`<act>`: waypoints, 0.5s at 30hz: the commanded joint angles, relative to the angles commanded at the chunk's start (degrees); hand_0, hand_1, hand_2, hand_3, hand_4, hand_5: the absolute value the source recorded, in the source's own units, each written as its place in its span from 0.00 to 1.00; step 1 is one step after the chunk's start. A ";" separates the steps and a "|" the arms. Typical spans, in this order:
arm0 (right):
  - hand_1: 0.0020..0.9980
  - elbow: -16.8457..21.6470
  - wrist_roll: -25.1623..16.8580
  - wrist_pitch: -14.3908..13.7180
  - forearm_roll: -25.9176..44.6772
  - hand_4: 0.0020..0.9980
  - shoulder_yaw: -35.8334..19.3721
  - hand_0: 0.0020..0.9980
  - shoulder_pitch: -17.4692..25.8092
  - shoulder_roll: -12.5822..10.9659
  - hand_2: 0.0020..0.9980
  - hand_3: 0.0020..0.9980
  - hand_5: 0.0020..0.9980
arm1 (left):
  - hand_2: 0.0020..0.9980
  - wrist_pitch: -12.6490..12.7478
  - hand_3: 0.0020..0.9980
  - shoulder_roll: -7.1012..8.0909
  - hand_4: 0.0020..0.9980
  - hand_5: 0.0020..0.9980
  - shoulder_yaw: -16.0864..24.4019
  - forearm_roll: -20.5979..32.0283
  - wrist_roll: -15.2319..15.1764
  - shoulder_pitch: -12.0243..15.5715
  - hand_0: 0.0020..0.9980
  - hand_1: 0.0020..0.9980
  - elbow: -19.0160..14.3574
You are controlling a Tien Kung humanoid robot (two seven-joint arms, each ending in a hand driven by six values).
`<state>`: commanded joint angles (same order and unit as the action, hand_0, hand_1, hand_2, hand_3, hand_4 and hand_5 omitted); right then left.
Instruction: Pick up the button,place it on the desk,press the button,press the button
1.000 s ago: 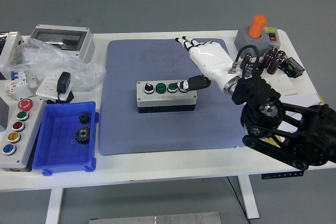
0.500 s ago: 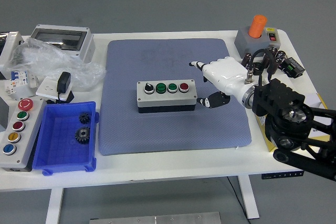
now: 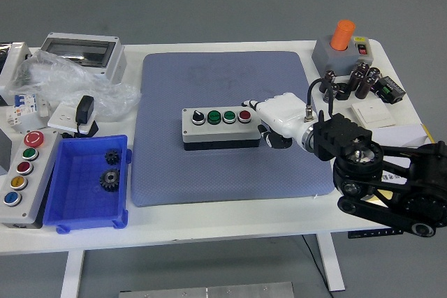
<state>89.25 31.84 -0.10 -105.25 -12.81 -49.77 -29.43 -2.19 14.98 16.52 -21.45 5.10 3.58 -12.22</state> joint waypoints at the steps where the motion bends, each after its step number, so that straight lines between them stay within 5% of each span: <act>1: 0.36 -0.22 -0.03 0.02 0.02 0.33 0.15 0.36 0.05 -0.01 0.25 0.96 0.00 | 0.61 0.00 0.63 0.00 0.79 0.38 -0.06 0.07 0.00 0.02 0.64 0.69 0.01; 15: 0.36 -0.53 -0.17 -0.29 0.01 0.32 2.16 0.35 0.48 0.17 0.25 0.95 0.00 | 0.61 -0.02 0.63 0.00 0.79 0.38 0.27 -0.31 -0.17 -0.09 0.64 0.69 -0.02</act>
<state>88.72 31.67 -0.39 -105.24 -10.65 -49.28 -29.25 -2.21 14.98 16.78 -21.76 4.93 3.49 -12.24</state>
